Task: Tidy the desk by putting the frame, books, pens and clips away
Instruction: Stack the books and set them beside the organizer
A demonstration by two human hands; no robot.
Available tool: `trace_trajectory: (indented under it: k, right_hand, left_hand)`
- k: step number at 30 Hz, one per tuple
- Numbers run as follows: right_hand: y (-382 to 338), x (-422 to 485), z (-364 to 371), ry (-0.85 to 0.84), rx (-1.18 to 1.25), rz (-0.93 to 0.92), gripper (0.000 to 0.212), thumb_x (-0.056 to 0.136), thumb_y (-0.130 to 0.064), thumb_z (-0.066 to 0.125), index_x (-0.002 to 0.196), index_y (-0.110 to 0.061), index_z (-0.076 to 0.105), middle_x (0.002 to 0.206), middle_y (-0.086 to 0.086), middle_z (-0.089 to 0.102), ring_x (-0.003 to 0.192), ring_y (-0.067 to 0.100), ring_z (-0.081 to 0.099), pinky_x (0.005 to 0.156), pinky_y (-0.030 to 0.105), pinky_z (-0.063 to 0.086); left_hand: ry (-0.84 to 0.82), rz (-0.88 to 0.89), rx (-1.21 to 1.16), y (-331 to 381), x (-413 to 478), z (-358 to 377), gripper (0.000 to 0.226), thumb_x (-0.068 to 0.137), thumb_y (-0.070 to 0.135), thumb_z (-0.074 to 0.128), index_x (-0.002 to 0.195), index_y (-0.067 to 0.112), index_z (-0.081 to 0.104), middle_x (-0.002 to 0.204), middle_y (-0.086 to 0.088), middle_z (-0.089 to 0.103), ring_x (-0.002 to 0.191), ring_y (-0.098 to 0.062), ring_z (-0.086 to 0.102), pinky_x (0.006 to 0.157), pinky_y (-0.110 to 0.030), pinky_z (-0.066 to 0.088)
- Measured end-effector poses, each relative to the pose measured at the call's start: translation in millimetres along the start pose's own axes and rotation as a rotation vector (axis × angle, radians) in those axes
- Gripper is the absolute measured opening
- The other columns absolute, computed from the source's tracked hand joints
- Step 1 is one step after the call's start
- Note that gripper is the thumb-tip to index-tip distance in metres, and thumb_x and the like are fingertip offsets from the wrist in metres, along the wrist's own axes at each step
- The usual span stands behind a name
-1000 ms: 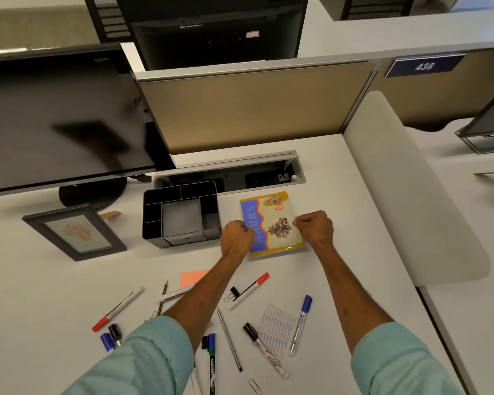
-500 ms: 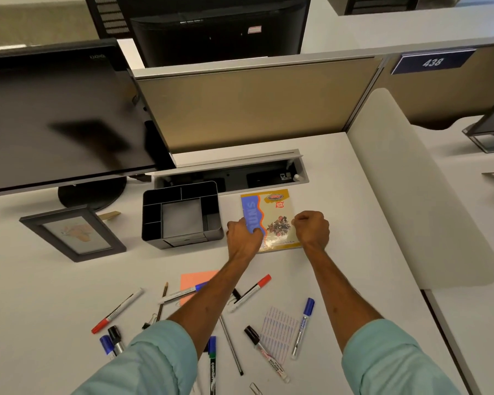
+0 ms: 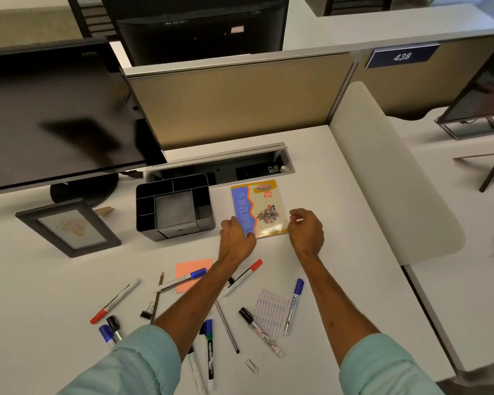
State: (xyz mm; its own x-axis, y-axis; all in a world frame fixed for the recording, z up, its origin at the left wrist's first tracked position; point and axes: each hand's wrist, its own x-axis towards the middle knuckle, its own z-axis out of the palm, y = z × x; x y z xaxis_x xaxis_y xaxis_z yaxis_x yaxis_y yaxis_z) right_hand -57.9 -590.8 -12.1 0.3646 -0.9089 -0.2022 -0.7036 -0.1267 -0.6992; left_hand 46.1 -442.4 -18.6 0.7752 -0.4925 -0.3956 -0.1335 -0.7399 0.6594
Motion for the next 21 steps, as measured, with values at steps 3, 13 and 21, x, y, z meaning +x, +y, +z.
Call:
trace_trajectory:
  k: [3, 13, 21]
  right_hand:
    - [15.8, -25.6, -9.9, 0.025, 0.009, -0.019, 0.019, 0.102, -0.015, 0.065, 0.118, -0.019, 0.075, 0.119, 0.002, 0.075, 0.105, 0.024, 0.072, 0.078, 0.027, 0.051]
    - [67.4, -106.5, -39.7, 0.074, 0.044, 0.003, 0.016, 0.103, -0.017, 0.063, 0.111, -0.020, 0.076, 0.115, -0.001, 0.076, 0.102, 0.021, 0.073, 0.085, 0.035, 0.060]
    - [110.7, -124.8, -66.6, 0.033, -0.030, 0.043, 0.017, 0.103, -0.014, 0.063, 0.113, -0.017, 0.076, 0.116, 0.001, 0.077, 0.104, 0.020, 0.072, 0.081, 0.025, 0.051]
  left_hand:
    - [0.026, 0.048, 0.051, -5.1, -24.1, 1.1, 0.057, 0.099, 0.022, 0.067, 0.146, 0.006, 0.039, 0.147, -0.015, 0.040, 0.133, -0.030, 0.046, 0.106, -0.040, 0.050]
    - [0.071, 0.265, 0.218, -11.8, -119.8, 46.5, 0.023, 0.097, 0.029, 0.063, 0.119, 0.027, 0.064, 0.114, 0.004, 0.070, 0.111, -0.018, 0.060, 0.092, -0.031, 0.050]
    - [-0.119, 0.159, 0.463, -1.1, -146.5, 97.4, 0.049, 0.097, 0.057, 0.062, 0.123, 0.016, 0.059, 0.115, -0.004, 0.069, 0.106, -0.022, 0.062, 0.088, -0.037, 0.057]
